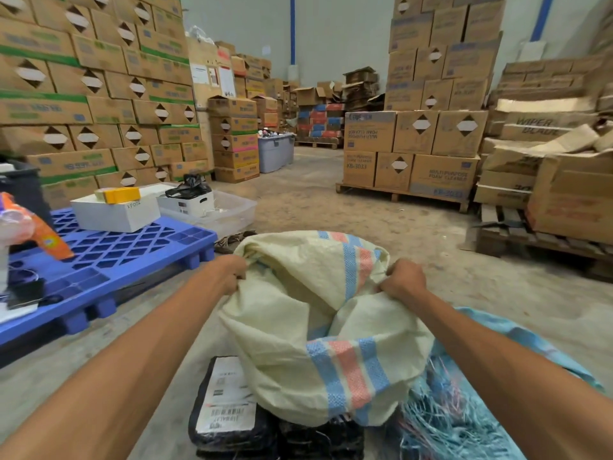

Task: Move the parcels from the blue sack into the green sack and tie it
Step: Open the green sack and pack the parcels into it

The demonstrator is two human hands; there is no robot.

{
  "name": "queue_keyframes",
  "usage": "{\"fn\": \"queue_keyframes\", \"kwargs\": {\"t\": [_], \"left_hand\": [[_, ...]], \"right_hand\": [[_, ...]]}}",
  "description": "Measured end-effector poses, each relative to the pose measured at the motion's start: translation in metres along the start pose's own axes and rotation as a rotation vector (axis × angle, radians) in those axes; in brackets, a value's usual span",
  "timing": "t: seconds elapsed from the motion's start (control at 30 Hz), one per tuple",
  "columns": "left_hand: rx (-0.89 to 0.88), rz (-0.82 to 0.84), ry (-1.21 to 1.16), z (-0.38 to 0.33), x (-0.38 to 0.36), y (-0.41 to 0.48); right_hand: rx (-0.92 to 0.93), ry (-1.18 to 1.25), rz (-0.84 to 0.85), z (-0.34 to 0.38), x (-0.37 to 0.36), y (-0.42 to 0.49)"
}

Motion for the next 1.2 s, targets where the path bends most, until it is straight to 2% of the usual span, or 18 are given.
{"fn": "queue_keyframes", "kwargs": {"t": [0.1, 0.2, 0.3, 0.33, 0.4, 0.43, 0.47, 0.53, 0.63, 0.7, 0.77, 0.83, 0.93, 0.97, 1.07, 1.13, 1.2], "left_hand": [[-0.003, 0.202, -0.293, -0.020, -0.029, -0.028], [-0.163, 0.285, -0.231, -0.047, -0.044, -0.044], [-0.416, 0.013, 0.129, -0.067, -0.041, -0.039], [-0.470, -0.078, 0.181, -0.072, -0.040, -0.037], [-0.461, -0.127, 0.078, -0.073, -0.041, -0.033], [-0.396, -0.053, -0.051, -0.071, -0.043, -0.030], [-0.323, 0.060, -0.216, -0.067, -0.047, -0.028], [-0.168, 0.266, -0.459, -0.056, -0.052, -0.027], [-0.082, 0.311, -0.646, -0.044, -0.054, -0.020], [-0.110, 0.295, -0.648, -0.043, -0.054, -0.020], [-0.128, 0.266, -0.662, -0.042, -0.056, -0.019], [-0.130, 0.263, -0.702, -0.044, -0.052, -0.018], [-0.143, 0.297, -0.750, -0.051, -0.040, -0.012], [-0.166, 0.318, -0.743, -0.054, -0.037, -0.012], [-0.194, 0.366, -0.719, -0.060, -0.034, -0.007], [-0.187, 0.370, -0.656, -0.061, -0.036, -0.005], [-0.188, 0.312, -0.513, -0.060, -0.037, 0.002]], "right_hand": [[0.003, 0.266, -0.101, 0.028, 0.008, 0.002], [-0.027, 0.573, -0.171, 0.063, 0.024, 0.008], [-0.077, 0.780, -0.170, 0.091, 0.038, 0.011], [-0.091, 0.822, -0.160, 0.097, 0.038, 0.011], [-0.094, 0.829, -0.166, 0.102, 0.029, 0.006], [-0.084, 0.790, -0.173, 0.103, 0.022, 0.003], [-0.065, 0.759, -0.150, 0.103, 0.014, -0.003], [0.015, 0.765, 0.041, 0.104, -0.006, -0.013], [0.151, 0.733, 0.375, 0.103, -0.029, -0.029], [0.181, 0.583, 0.427, 0.099, -0.042, -0.032], [0.096, 0.594, 0.415, 0.092, -0.056, -0.018], [-0.064, 0.618, 0.366, 0.086, -0.060, -0.011], [-0.377, 0.349, 0.236, 0.068, -0.058, -0.010], [-0.454, 0.313, 0.249, 0.058, -0.056, -0.017], [-0.561, 0.354, 0.395, 0.031, -0.062, -0.024], [-0.554, 0.284, 0.575, 0.014, -0.069, -0.034], [-0.589, 0.507, 0.629, 0.005, -0.072, -0.043]]}}
Point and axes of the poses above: each hand's wrist, its own y-axis towards the middle knuckle, its own x-axis out of the back of the hand, z = x × y, the point moved 4 cm from there along y, towards the middle knuckle, and after that the axes turned 1 degree about -z, right-handed, at the moved point
